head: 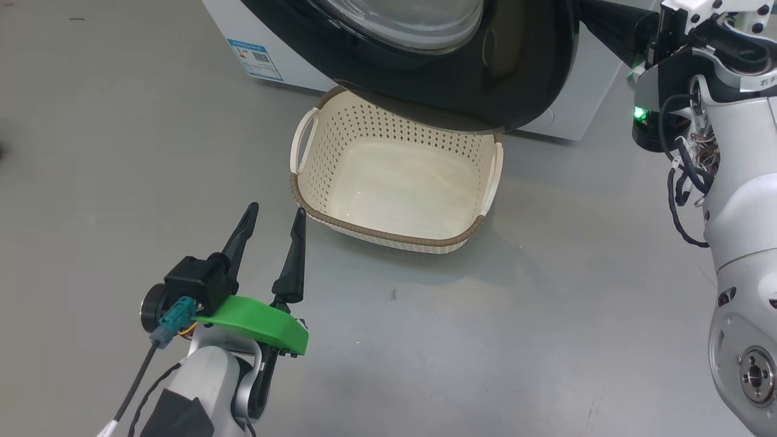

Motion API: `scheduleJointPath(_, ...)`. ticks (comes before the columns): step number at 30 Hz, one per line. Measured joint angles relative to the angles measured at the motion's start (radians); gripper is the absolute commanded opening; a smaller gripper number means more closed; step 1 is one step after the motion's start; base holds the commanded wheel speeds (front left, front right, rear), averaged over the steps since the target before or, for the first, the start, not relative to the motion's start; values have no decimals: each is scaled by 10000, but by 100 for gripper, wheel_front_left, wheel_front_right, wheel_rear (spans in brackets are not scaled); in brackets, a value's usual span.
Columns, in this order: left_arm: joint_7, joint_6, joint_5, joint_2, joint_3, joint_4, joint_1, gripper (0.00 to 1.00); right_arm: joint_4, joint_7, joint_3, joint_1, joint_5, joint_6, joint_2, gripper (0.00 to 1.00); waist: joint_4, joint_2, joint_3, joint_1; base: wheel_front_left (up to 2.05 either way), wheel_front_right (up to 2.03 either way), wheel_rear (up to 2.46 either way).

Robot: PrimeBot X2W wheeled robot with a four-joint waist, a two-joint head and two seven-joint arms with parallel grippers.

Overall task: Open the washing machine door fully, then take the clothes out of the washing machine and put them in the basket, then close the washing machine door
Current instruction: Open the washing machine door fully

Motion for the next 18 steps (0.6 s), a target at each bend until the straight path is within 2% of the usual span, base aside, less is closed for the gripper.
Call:
scheduleJointPath(8,0,0,2,0,0,-10,90,100,-17,-29,109,5,94,15,31,0,-91,0,-42,0,0,0,0)
scheduleJointPath(10,0,-2,2,0,0,-12,102,100,-54,-151,144,12,82,107,35,0,-101,0,-39,0,0,0,0)
scheduleJointPath(12,0,-2,2,0,2,-12,102,100,-123,-378,249,32,-42,278,38,0,-108,0,-45,0,0,0,0)
scheduleJointPath(18,0,0,58,4,84,19,202,100,-347,-1279,1116,559,-1394,1135,-182,0,-151,0,-230,0,0,0,0)
